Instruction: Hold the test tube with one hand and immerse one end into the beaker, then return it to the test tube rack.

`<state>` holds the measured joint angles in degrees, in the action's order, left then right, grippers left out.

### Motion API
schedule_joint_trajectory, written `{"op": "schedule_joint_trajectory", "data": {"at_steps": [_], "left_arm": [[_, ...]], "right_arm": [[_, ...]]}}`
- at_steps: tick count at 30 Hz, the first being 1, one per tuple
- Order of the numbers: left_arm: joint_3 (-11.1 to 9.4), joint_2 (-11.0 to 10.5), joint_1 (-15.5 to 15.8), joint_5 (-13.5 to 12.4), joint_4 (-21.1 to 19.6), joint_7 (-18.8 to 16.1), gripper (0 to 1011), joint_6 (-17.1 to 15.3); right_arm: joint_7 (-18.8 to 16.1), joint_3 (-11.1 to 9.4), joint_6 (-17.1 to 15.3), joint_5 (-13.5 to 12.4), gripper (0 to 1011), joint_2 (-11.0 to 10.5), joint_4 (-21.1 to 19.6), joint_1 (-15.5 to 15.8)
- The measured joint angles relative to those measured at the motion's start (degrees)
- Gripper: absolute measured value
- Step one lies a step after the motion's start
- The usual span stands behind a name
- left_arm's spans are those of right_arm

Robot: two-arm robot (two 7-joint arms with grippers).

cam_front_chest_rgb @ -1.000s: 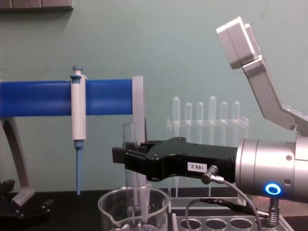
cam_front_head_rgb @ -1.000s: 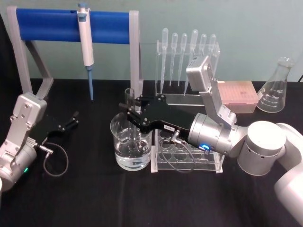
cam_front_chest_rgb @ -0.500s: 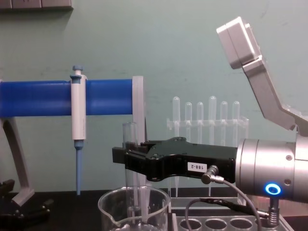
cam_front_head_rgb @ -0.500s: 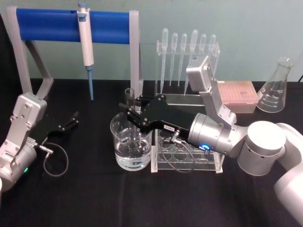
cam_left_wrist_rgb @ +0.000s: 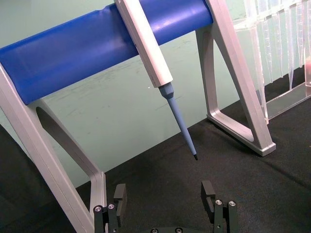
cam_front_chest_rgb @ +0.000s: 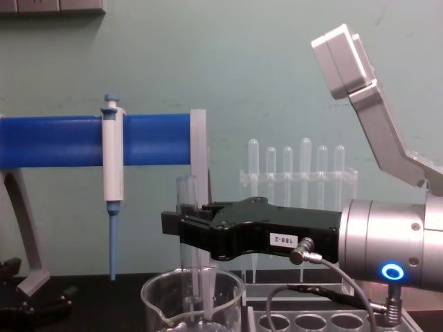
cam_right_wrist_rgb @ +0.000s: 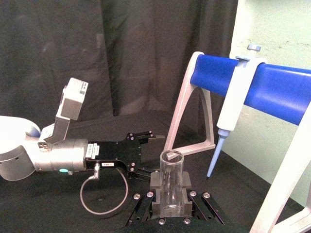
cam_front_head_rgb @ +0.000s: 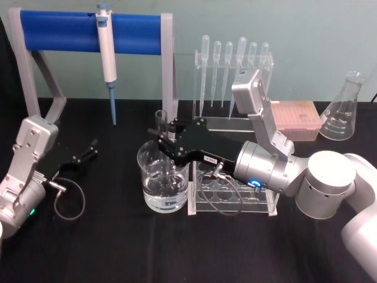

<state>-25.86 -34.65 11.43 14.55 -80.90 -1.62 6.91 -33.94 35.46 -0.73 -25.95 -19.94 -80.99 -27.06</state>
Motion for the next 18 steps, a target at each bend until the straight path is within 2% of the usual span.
{"op": "schedule_joint_trajectory", "data": {"at_steps": [18], "left_arm": [[0.0, 0.0, 0.0, 0.0, 0.0, 0.0, 1000, 0.0]], "right_arm": [[0.0, 0.0, 0.0, 0.0, 241, 0.0, 0.0, 0.0]]}}
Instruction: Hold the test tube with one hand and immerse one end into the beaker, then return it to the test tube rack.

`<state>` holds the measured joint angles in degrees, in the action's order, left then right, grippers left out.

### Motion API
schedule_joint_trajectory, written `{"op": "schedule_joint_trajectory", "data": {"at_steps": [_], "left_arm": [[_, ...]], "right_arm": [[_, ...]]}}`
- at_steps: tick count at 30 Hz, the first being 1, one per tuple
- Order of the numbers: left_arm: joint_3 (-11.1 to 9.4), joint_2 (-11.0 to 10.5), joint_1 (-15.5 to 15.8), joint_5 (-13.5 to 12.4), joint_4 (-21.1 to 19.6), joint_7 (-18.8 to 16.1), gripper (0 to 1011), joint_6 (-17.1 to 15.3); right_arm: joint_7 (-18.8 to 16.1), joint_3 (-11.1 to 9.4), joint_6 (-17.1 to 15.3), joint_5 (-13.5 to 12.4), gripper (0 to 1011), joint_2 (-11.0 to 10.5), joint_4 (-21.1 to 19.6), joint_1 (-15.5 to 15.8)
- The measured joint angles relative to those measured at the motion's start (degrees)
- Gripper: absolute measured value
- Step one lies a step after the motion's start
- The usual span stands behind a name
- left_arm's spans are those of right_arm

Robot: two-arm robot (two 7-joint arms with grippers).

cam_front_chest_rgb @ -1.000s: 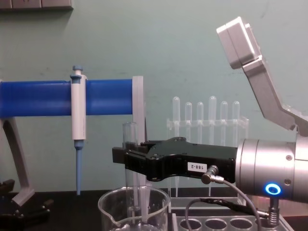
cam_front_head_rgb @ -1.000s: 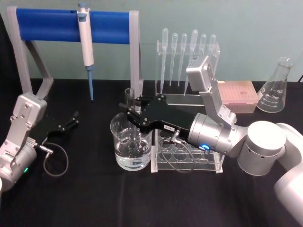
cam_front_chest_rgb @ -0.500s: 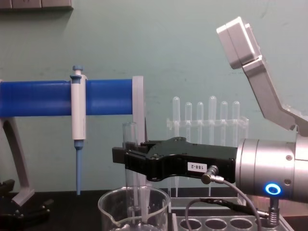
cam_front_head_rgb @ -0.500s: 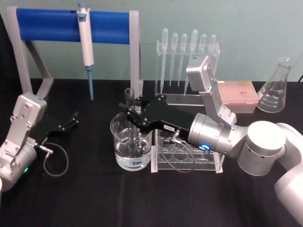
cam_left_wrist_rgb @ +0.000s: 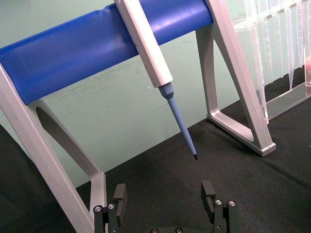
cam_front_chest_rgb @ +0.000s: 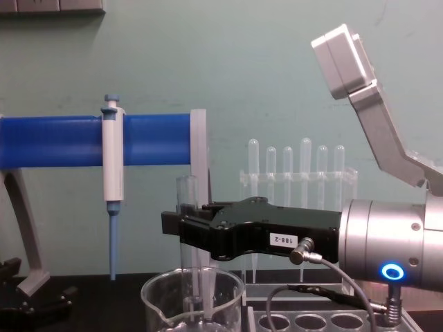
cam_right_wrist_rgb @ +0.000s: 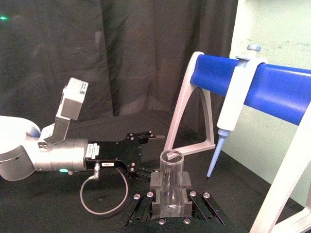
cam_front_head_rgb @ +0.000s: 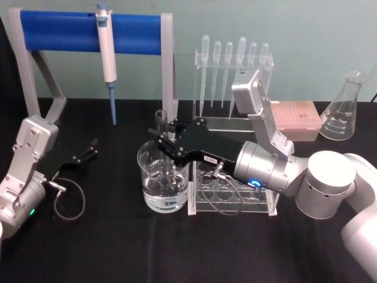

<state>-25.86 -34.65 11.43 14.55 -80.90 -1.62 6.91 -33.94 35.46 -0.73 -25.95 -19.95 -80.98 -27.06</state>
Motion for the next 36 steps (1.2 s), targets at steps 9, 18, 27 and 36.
{"op": "schedule_joint_trajectory", "data": {"at_steps": [9, 18, 27, 36], "left_arm": [[0.0, 0.0, 0.0, 0.0, 0.0, 0.0, 1000, 0.0], [0.0, 0.0, 0.0, 0.0, 0.0, 0.0, 1000, 0.0], [0.0, 0.0, 0.0, 0.0, 0.0, 0.0, 1000, 0.0], [0.0, 0.0, 0.0, 0.0, 0.0, 0.0, 1000, 0.0]], "right_arm": [[0.0, 0.0, 0.0, 0.0, 241, 0.0, 0.0, 0.0], [0.0, 0.0, 0.0, 0.0, 241, 0.0, 0.0, 0.0], [0.0, 0.0, 0.0, 0.0, 241, 0.0, 0.0, 0.0], [0.0, 0.0, 0.0, 0.0, 241, 0.0, 0.0, 0.0]]}}
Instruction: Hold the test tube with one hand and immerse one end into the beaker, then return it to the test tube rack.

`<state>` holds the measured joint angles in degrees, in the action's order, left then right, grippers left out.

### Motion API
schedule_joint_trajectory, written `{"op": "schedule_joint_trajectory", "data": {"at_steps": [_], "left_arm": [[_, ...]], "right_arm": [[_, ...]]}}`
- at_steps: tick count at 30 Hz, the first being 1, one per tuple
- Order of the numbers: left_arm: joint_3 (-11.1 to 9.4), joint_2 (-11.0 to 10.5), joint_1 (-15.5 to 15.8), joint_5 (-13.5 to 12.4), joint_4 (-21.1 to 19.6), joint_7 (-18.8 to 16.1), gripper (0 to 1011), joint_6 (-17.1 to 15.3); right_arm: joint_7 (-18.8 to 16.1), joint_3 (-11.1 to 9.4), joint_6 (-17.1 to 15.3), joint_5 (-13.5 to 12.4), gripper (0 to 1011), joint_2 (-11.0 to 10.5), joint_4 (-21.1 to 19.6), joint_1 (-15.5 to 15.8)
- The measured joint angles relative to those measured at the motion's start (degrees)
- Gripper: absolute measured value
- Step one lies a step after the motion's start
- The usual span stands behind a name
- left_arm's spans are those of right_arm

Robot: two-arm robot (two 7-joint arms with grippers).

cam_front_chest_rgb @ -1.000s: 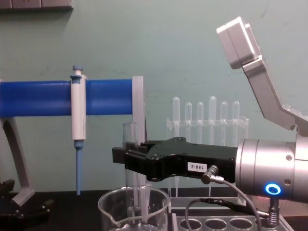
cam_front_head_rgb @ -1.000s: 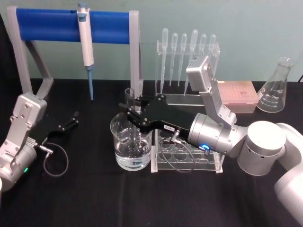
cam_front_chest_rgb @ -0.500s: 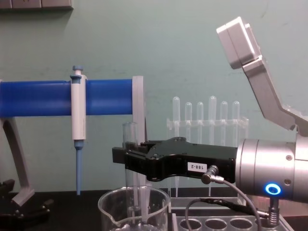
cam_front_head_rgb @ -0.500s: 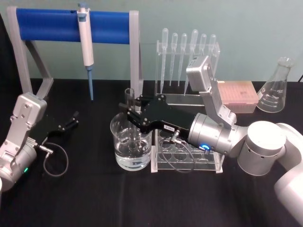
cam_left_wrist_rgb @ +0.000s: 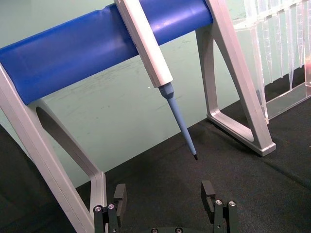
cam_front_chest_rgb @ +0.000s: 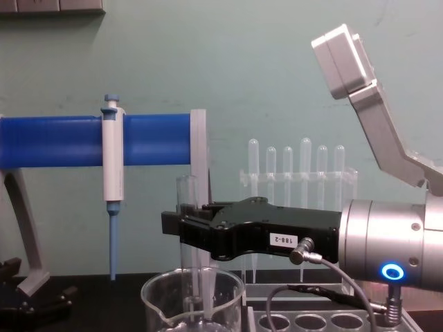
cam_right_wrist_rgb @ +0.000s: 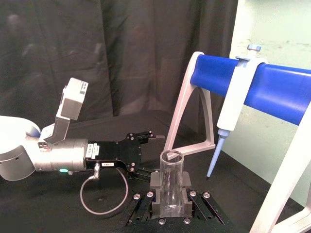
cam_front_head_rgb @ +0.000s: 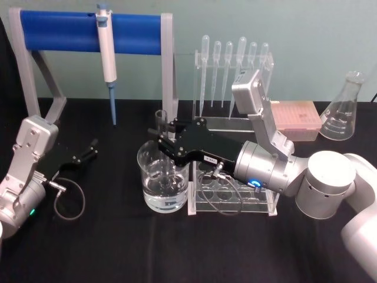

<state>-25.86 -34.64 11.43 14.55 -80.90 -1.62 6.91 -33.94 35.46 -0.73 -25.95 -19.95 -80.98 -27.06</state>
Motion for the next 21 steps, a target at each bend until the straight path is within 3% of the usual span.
{"op": "schedule_joint_trajectory", "data": {"at_steps": [21], "left_arm": [[0.0, 0.0, 0.0, 0.0, 0.0, 0.0, 1000, 0.0]], "right_arm": [[0.0, 0.0, 0.0, 0.0, 241, 0.0, 0.0, 0.0]]}}
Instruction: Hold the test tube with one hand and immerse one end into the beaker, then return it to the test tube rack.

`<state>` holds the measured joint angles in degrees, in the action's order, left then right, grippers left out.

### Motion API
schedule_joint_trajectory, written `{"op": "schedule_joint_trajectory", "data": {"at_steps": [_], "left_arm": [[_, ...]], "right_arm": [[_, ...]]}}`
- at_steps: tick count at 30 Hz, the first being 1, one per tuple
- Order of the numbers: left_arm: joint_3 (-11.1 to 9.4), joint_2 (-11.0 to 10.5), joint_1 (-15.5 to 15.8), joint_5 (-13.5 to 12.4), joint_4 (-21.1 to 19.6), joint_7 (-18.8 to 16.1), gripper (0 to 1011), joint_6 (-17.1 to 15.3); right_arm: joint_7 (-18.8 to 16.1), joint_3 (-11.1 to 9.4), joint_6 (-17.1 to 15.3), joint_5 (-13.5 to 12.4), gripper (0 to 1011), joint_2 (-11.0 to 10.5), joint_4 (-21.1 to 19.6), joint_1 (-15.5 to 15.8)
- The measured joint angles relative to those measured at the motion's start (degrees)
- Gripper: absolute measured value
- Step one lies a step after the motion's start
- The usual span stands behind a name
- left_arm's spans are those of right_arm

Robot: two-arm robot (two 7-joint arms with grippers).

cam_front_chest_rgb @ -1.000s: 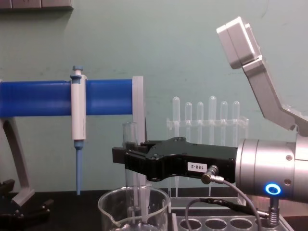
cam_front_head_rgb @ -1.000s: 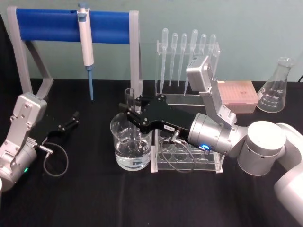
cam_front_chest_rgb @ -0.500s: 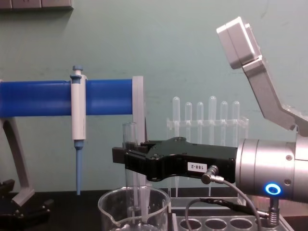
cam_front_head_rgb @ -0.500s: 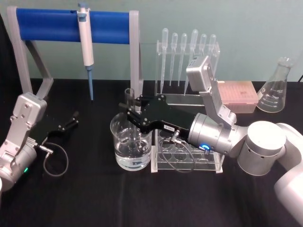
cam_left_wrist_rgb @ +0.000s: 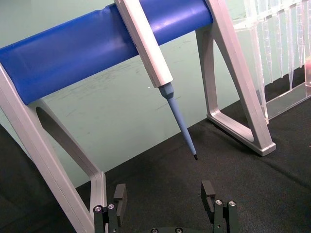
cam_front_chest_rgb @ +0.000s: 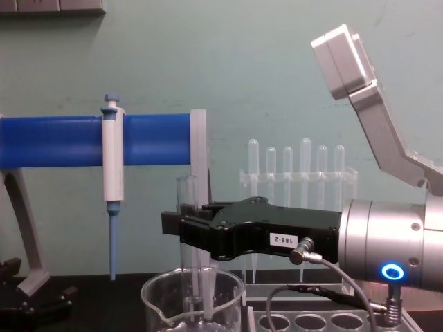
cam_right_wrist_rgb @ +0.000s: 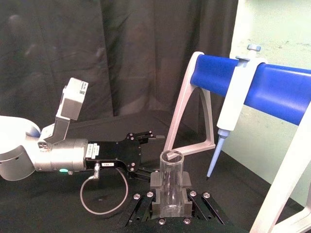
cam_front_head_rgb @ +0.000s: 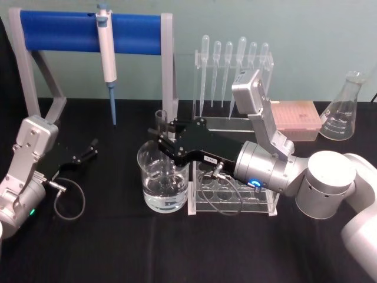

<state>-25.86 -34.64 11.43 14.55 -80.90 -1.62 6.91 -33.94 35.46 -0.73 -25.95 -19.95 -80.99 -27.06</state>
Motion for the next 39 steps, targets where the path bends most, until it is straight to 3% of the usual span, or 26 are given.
{"op": "schedule_joint_trajectory", "data": {"at_steps": [39], "left_arm": [[0.0, 0.0, 0.0, 0.0, 0.0, 0.0, 1000, 0.0]], "right_arm": [[0.0, 0.0, 0.0, 0.0, 241, 0.0, 0.0, 0.0]]}}
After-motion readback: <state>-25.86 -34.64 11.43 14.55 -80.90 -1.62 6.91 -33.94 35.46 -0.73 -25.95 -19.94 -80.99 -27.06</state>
